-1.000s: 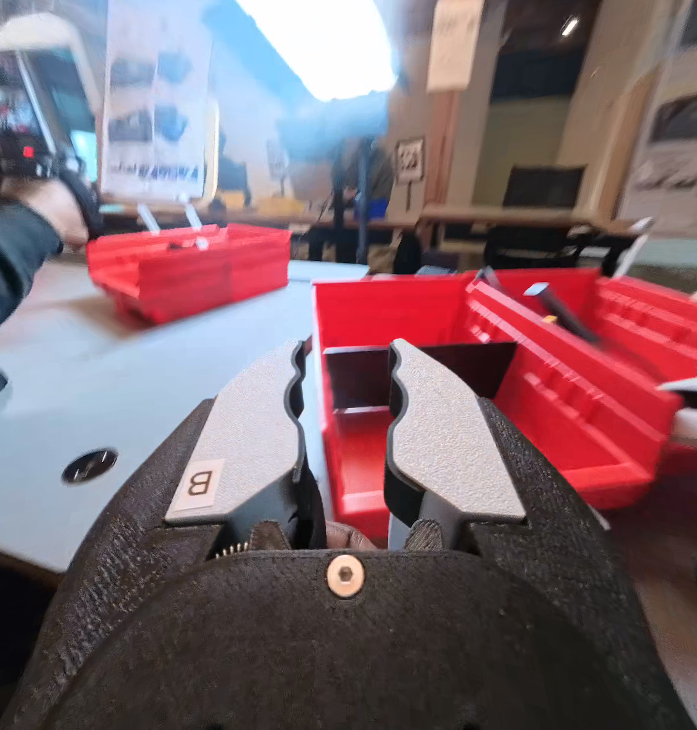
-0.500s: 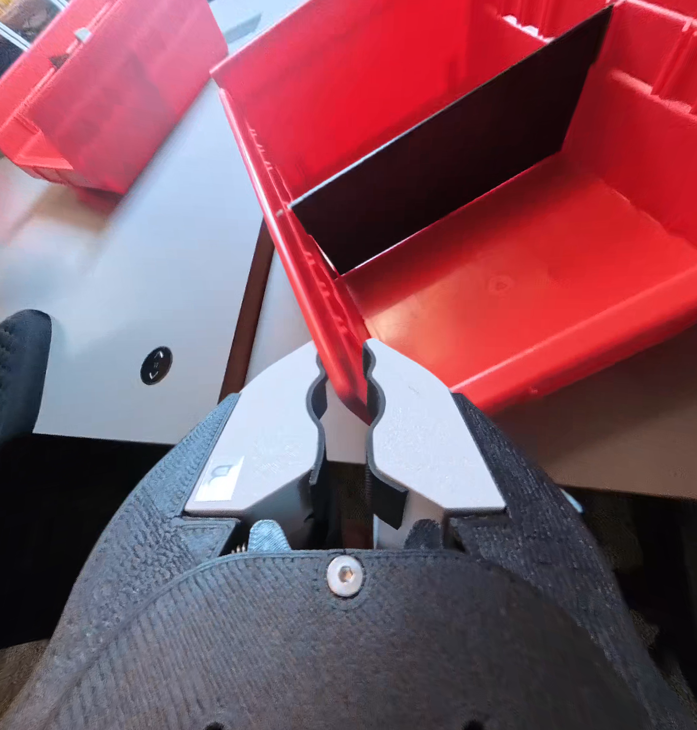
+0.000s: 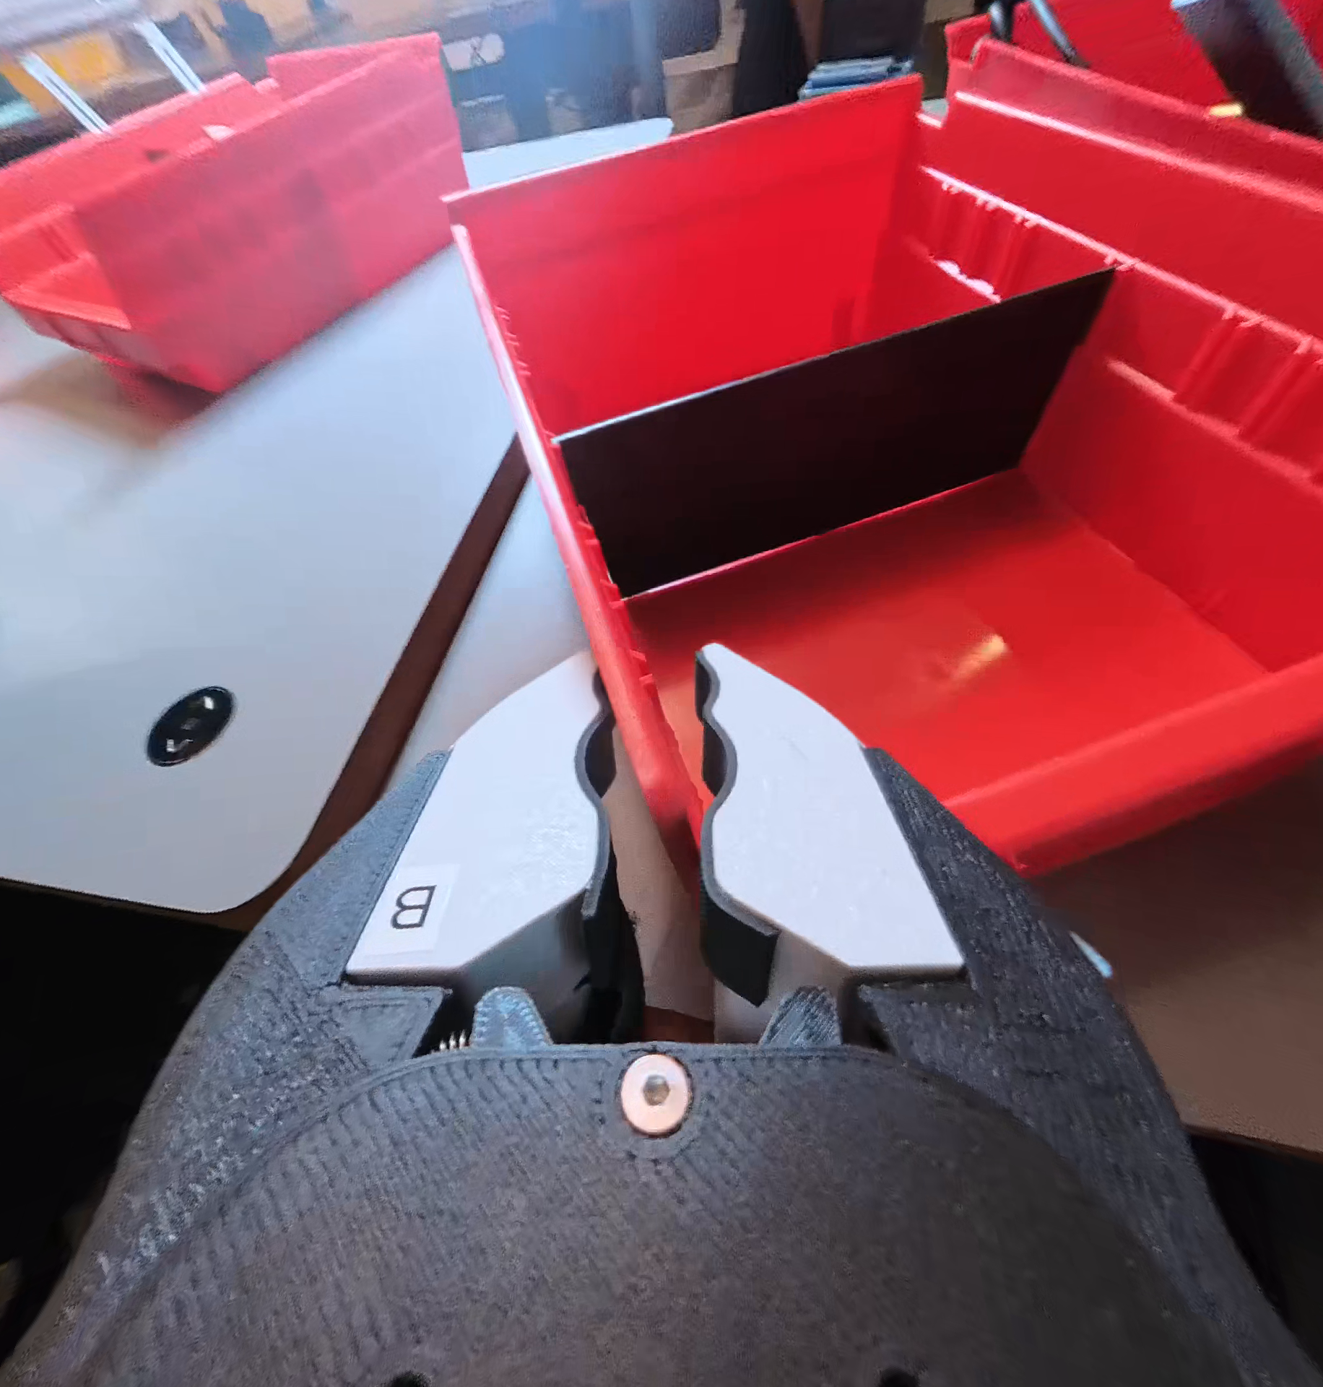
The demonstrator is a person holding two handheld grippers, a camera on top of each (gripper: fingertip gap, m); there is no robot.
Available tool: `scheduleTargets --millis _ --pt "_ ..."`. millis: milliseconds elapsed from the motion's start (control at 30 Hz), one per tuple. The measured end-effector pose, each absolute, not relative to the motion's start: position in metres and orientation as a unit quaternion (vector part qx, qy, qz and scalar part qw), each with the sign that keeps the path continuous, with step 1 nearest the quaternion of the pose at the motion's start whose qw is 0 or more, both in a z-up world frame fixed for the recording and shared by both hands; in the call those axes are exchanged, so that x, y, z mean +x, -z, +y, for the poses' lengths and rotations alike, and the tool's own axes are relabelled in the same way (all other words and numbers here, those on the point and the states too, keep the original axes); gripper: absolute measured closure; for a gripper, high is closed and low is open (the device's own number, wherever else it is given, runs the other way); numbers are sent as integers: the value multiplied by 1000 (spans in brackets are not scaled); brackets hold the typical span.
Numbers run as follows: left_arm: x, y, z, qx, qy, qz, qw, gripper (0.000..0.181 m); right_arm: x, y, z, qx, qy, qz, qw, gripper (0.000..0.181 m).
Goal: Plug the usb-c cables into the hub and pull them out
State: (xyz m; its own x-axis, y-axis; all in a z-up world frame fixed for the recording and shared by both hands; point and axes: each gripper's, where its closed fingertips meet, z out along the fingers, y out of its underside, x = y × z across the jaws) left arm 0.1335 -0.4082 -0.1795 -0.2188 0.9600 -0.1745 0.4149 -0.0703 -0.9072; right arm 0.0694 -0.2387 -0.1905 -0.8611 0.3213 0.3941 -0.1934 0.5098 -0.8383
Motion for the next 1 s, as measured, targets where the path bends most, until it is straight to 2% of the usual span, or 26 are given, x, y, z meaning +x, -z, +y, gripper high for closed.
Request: scheduleTargets --millis 100,300,500,733,1000 --pt "140 147 -406 -519 -518 -605 309 169 74 172 -237 -27 -528 -801 280 164" --pt "162 67 -381 -461 -623 -536 337 170 81 103 -218 -13 -606 -710 357 167" --pt "129 10 -289 -436 -654 -429 445 168 59 43 -117 -47 -612 -636 467 168" --pt "45 -2 -120 -522 -545 -346 557 165 34 32 64 -144 -526 -615 570 169" --pt "-37 12 61 -630 -442 -278 575 164 14 46 234 -290 -436 -598 607 169"
